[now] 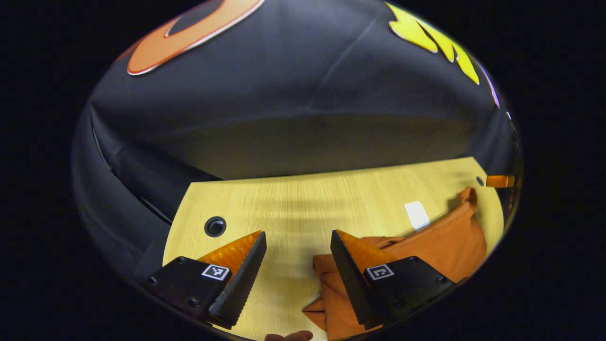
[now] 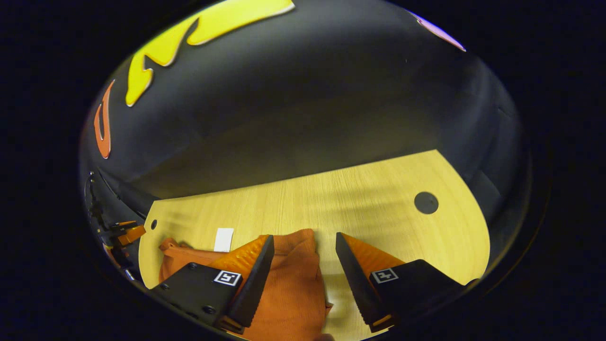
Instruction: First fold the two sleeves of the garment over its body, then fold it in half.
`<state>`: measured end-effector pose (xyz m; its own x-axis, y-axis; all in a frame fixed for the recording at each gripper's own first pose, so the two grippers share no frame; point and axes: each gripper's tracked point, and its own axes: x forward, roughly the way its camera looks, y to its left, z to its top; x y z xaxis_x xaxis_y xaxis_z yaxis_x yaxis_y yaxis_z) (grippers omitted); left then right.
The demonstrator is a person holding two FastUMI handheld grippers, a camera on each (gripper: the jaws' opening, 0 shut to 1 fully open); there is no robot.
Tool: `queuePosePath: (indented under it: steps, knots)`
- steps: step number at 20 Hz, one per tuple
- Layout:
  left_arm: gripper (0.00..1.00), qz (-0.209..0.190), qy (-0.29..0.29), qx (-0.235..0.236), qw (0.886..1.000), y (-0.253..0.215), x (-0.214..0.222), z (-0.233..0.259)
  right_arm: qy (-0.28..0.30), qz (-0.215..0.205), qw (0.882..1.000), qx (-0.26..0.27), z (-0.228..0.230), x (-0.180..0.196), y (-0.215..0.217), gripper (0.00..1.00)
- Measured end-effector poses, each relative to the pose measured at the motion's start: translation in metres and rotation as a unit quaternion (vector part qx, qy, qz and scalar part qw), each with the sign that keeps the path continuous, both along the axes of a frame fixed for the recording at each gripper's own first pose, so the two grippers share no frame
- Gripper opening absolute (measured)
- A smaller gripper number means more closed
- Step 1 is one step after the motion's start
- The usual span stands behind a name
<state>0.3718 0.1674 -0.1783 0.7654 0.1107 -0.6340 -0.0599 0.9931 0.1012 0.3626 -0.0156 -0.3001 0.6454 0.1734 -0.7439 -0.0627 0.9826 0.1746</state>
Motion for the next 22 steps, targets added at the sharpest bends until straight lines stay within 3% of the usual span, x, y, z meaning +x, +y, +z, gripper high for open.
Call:
queuePosePath:
  steps: [1, 2, 3, 6, 12, 18, 22]
  knots:
    - [0.89, 0.008, -0.022, -0.012, 1.000, -0.002, -0.004, 0.017, -0.019, 0.007, 1.000, -0.009, 0.015, -0.005, 0.000, 0.85]
    - [0.97, 0.014, -0.043, -0.019, 0.999, -0.002, -0.012, 0.035, -0.037, 0.012, 0.999, -0.020, 0.027, -0.011, 0.001, 0.86]
    - [0.89, 0.020, -0.065, -0.019, 0.998, -0.005, -0.022, 0.053, -0.055, 0.015, 0.998, -0.030, 0.043, -0.019, 0.004, 0.86]
    - [0.90, 0.027, -0.131, -0.017, 0.991, -0.024, -0.069, 0.111, -0.130, 0.020, 0.991, -0.039, 0.112, -0.058, 0.024, 0.90]
    - [0.98, 0.022, -0.253, -0.025, 0.967, -0.081, -0.175, 0.222, -0.270, 0.050, 0.960, -0.049, 0.245, -0.171, 0.075, 0.93]
    - [0.97, 0.019, -0.327, -0.013, 0.945, -0.148, -0.282, 0.276, -0.334, 0.036, 0.941, -0.039, 0.293, -0.279, 0.067, 0.93]
    - [1.00, 0.029, -0.348, 0.003, 0.937, -0.184, -0.363, 0.268, -0.369, 0.048, 0.927, -0.049, 0.310, -0.356, 0.061, 0.92]
